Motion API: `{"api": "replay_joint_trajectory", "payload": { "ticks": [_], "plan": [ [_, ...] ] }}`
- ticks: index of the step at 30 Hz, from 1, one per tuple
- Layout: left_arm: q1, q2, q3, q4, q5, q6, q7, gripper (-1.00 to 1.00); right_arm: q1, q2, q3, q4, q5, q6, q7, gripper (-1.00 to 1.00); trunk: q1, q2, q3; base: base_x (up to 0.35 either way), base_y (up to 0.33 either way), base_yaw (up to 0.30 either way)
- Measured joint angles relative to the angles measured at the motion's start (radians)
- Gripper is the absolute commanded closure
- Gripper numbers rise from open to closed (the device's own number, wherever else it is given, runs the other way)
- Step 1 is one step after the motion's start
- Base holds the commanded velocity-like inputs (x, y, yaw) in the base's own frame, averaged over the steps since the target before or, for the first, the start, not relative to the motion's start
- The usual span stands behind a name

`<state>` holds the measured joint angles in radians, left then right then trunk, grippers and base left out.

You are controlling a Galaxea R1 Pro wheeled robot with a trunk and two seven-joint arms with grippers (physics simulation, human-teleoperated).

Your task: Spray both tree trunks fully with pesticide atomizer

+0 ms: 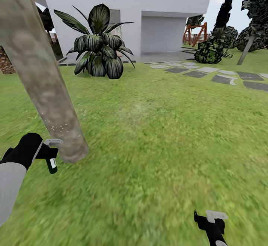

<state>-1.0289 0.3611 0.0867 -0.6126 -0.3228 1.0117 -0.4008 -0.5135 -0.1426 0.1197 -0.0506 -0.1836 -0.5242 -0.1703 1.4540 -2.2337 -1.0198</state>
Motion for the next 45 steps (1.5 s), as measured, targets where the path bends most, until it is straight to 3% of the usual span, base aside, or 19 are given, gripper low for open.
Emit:
{"api": "replay_joint_trajectory", "payload": {
  "ticks": [3, 5, 9, 12, 14, 17, 20, 25, 45],
  "plan": [
    [-0.007, 0.002, 0.0, 0.0, 0.001, 0.002, -0.002, 1.0, 0.0, -0.001, 0.0, 0.001, 0.0, 0.0, 0.0, -1.0, 0.0, 0.0, 0.0, 0.026, -0.014, 0.004],
    [-0.041, 0.004, -0.001, 0.002, 0.002, 0.006, -0.002, 1.0, 0.0, -0.001, -0.001, 0.001, 0.0, 0.0, 0.001, -1.0, 0.0, 0.0, 0.0, 0.004, -0.002, 0.001],
    [-0.131, 0.024, -0.002, 0.04, -0.01, 0.012, -0.002, 1.0, 0.0, -0.001, 0.0, 0.001, 0.001, 0.0, 0.001, -1.0, 0.0, 0.0, 0.0, 0.0, 0.0, 0.0],
    [-0.22, 0.042, -0.004, 0.13, -0.017, 0.012, -0.003, 1.0, 0.0, -0.001, 0.0, 0.001, 0.0, 0.0, 0.002, -1.0, 0.0, 0.0, 0.0, 0.0, 0.0, 0.061],
    [-0.242, 0.046, -0.005, 0.156, -0.02, 0.012, -0.004, 1.0, 0.0, -0.001, 0.0, 0.001, 0.0, 0.0, 0.001, -1.0, 0.0, 0.0, 0.0, 0.0, 0.0, 0.221],
    [-0.247, 0.046, -0.004, 0.166, -0.053, 0.012, -0.005, 1.0, 0.0, -0.001, 0.0, 0.001, 0.0, 0.0, 0.002, -1.0, 0.0, 0.0, 0.0, 0.0, 0.0, 0.267],
    [-0.247, 0.047, -0.004, 0.168, -0.059, 0.013, -0.005, 1.0, 0.0, -0.001, 0.0, 0.001, 0.0, 0.0, 0.002, -1.0, 0.0, 0.0, 0.0, 0.0, 0.0, 0.275],
    [-0.247, 0.047, -0.003, 0.158, -0.061, 0.013, -0.005, 1.0, 0.0, -0.001, 0.0, 0.001, 0.0, 0.0, 0.002, -1.0, 0.0, 0.0, 0.0, 0.141, -0.087, 0.228],
    [-0.253, 0.046, -0.002, 0.152, -0.061, 0.012, -0.005, 1.0, 0.0, -0.002, 0.0, 0.001, 0.001, 0.0, 0.002, -1.0, 0.0, 0.0, 0.0, 0.047, -0.261, 0.004]
  ]
}}
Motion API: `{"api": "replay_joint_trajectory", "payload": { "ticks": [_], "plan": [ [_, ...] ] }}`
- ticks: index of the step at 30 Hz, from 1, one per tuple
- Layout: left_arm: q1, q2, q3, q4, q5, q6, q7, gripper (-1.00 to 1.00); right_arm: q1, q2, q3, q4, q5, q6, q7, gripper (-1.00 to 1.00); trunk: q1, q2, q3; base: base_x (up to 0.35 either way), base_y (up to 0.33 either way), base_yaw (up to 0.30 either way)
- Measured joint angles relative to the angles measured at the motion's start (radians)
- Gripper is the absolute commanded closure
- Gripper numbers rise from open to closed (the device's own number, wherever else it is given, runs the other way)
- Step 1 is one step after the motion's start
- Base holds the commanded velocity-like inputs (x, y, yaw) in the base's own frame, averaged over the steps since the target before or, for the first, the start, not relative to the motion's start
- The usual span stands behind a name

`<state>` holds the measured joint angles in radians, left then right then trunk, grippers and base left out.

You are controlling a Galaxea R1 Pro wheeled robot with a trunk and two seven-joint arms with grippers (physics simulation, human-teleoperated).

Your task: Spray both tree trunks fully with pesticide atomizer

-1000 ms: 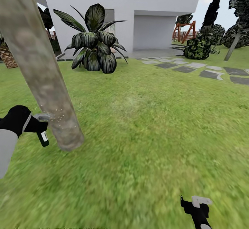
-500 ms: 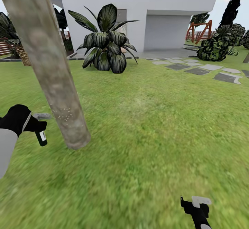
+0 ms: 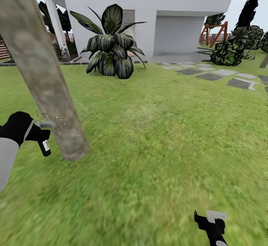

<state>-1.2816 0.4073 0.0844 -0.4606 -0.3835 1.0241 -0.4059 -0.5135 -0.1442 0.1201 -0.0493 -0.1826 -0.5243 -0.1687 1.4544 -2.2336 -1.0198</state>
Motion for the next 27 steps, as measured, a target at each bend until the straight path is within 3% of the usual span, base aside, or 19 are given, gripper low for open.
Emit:
{"api": "replay_joint_trajectory", "payload": {
  "ticks": [11, 20, 27],
  "plan": [
    [-0.006, 0.0, 0.0, 0.001, 0.001, 0.0, 0.0, 1.0, 0.0, 0.0, 0.0, 0.0, 0.001, 0.0, 0.0, -1.0, 0.0, 0.0, 0.0, 0.126, -0.266, 0.015],
    [-0.011, 0.0, -0.002, 0.0, -0.001, 0.0, 0.0, 1.0, 0.0, 0.002, 0.001, 0.0, 0.001, 0.0, 0.001, -1.0, 0.0, 0.0, 0.0, 0.023, -0.272, 0.257],
    [-0.015, 0.0, 0.0, 0.004, -0.002, 0.0, 0.0, 1.0, 0.0, 0.001, 0.001, 0.0, 0.001, 0.0, 0.001, -1.0, 0.0, 0.0, 0.0, 0.213, -0.217, 0.16]
  ]
}}
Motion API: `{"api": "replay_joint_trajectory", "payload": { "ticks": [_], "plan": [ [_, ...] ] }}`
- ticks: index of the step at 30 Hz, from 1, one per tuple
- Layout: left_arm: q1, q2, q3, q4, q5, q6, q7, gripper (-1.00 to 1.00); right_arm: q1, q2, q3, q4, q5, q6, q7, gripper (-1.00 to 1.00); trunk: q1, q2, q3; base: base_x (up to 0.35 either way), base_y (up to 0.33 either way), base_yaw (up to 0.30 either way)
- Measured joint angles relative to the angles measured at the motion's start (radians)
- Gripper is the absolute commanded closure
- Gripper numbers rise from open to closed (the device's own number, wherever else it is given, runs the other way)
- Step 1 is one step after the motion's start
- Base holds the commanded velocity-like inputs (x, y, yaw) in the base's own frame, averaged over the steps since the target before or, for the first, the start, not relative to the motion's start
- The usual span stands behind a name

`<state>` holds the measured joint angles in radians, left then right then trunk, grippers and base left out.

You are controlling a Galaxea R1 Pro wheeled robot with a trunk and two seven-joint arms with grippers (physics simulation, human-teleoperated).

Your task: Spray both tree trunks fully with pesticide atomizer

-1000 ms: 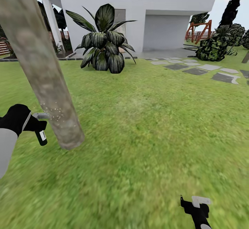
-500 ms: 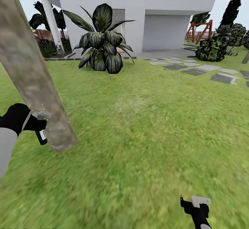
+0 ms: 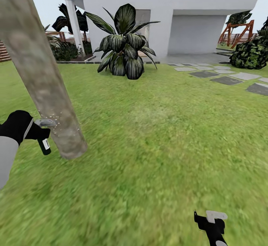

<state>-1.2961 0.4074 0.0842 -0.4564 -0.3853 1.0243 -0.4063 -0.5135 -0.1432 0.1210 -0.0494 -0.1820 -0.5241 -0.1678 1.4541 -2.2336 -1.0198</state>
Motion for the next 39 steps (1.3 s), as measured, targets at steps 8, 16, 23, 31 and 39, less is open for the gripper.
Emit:
{"api": "replay_joint_trajectory", "payload": {
  "ticks": [8, 16, 23, 31, 39],
  "plan": [
    [0.0, -0.001, 0.0, 0.005, 0.0, 0.0, 0.0, 1.0, 0.0, -0.001, -0.001, 0.0, 0.0, 0.0, 0.0, -1.0, 0.0, 0.0, 0.0, 0.227, -0.207, 0.003],
    [0.0, 0.0, -0.001, 0.009, 0.001, 0.0, 0.0, 1.0, 0.0, 0.0, 0.0, 0.0, 0.0, 0.0, 0.0, -1.0, 0.0, 0.0, 0.0, 0.154, -0.264, 0.055],
    [0.001, -0.001, 0.0, 0.01, 0.001, 0.0, 0.0, 1.0, 0.0, 0.0, -0.001, 0.0, 0.0, 0.0, 0.0, -1.0, 0.0, 0.0, 0.0, 0.14, -0.273, 0.211],
    [0.001, -0.001, -0.002, 0.011, 0.001, 0.0, 0.0, 1.0, 0.0, -0.001, -0.001, -0.001, -0.001, 0.0, 0.0, -1.0, 0.0, 0.0, 0.0, 0.138, -0.275, 0.187],
    [0.001, -0.002, -0.002, 0.013, 0.001, 0.0, 0.0, 1.0, 0.0, -0.007, -0.001, 0.0, -0.002, 0.0, -0.002, -1.0, 0.0, 0.0, 0.0, 0.124, -0.278, 0.002]
  ]
}}
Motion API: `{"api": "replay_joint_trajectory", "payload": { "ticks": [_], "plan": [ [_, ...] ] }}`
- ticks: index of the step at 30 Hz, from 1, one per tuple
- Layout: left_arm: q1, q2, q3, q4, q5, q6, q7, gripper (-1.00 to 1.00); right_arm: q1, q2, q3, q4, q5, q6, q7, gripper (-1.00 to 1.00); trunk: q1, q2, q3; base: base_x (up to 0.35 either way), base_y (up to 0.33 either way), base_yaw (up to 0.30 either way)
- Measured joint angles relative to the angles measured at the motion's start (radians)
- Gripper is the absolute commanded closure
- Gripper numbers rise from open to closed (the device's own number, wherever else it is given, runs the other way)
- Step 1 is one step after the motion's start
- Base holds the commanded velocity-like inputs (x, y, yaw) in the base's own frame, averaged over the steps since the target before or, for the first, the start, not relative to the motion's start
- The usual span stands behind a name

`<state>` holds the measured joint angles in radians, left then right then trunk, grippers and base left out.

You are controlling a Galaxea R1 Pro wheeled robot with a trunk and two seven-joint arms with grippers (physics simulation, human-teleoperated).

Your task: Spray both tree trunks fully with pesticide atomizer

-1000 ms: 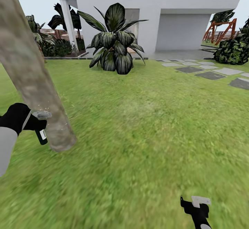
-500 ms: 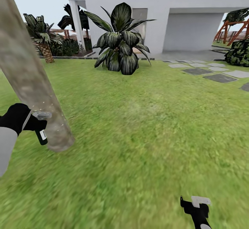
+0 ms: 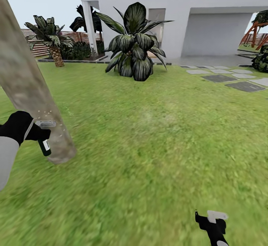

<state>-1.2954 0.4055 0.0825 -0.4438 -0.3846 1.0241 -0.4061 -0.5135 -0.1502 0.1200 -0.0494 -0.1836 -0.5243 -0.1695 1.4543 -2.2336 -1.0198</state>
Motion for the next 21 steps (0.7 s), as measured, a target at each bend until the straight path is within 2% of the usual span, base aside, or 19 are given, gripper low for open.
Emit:
{"api": "replay_joint_trajectory", "payload": {
  "ticks": [4, 15, 21],
  "plan": [
    [0.0, -0.003, 0.0, 0.0, 0.001, 0.0, 0.0, 1.0, 0.0, 0.006, 0.001, -0.001, 0.0, 0.0, 0.0, -1.0, 0.0, 0.0, 0.0, 0.12, -0.279, 0.089],
    [0.004, -0.002, 0.0, 0.001, -0.001, 0.0, 0.0, 1.0, 0.0, 0.008, 0.0, -0.001, 0.0, 0.0, 0.0, -1.0, 0.0, 0.0, 0.0, 0.125, -0.279, 0.27],
    [0.021, 0.019, -0.001, 0.001, -0.005, -0.002, 0.0, 1.0, 0.0, 0.008, 0.0, -0.001, 0.0, 0.0, 0.0, -1.0, 0.0, 0.0, 0.0, 0.169, -0.265, 0.277]
  ]
}}
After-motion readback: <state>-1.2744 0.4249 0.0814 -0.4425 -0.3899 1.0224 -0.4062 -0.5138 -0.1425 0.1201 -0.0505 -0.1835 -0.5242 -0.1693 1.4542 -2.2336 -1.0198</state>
